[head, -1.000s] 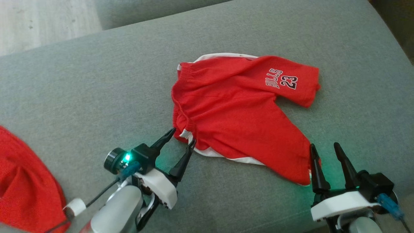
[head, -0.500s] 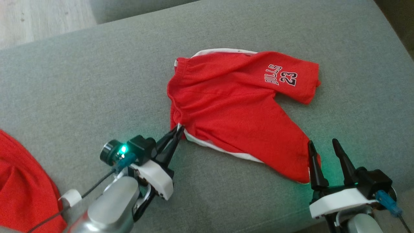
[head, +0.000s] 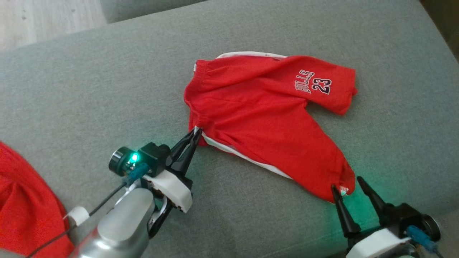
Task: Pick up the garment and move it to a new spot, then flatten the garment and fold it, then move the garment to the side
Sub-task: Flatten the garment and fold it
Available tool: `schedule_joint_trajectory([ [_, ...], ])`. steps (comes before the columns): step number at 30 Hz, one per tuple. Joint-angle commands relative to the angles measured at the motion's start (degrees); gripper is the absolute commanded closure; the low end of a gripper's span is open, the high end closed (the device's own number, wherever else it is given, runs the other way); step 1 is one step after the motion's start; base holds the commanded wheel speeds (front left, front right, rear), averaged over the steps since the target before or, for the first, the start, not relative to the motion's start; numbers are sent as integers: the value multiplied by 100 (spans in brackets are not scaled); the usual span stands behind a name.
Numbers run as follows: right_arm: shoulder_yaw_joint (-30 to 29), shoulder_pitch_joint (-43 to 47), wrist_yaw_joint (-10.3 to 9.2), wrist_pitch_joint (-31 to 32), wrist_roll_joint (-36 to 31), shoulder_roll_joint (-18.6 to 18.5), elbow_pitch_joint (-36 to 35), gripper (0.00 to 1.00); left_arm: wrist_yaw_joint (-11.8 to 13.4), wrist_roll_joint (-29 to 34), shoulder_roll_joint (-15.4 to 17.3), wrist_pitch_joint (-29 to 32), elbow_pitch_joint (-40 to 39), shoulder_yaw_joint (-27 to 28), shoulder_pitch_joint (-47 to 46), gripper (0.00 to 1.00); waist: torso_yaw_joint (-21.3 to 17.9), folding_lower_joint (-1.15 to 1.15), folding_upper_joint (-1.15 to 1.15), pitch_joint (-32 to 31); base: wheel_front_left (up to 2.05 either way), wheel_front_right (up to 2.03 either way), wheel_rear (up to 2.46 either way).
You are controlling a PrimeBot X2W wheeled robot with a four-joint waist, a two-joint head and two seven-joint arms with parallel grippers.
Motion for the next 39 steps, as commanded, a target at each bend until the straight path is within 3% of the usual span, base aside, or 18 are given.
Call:
schedule_joint_trajectory([
  [1,161,-34,-4,45,1,-161,-188,0,41,-38,50,-84,-102,201,-130,100,43,0,0,-41,0,0,0],
  [20,885,204,-4,743,-375,-1183,-313,0,-5,-40,-135,-134,39,33,-132,100,303,0,0,-174,0,0,0],
  [39,1181,-145,-4,1018,-300,-1234,-35,0,-29,-55,-173,-146,95,-36,-243,100,412,0,0,-111,0,0,0],
])
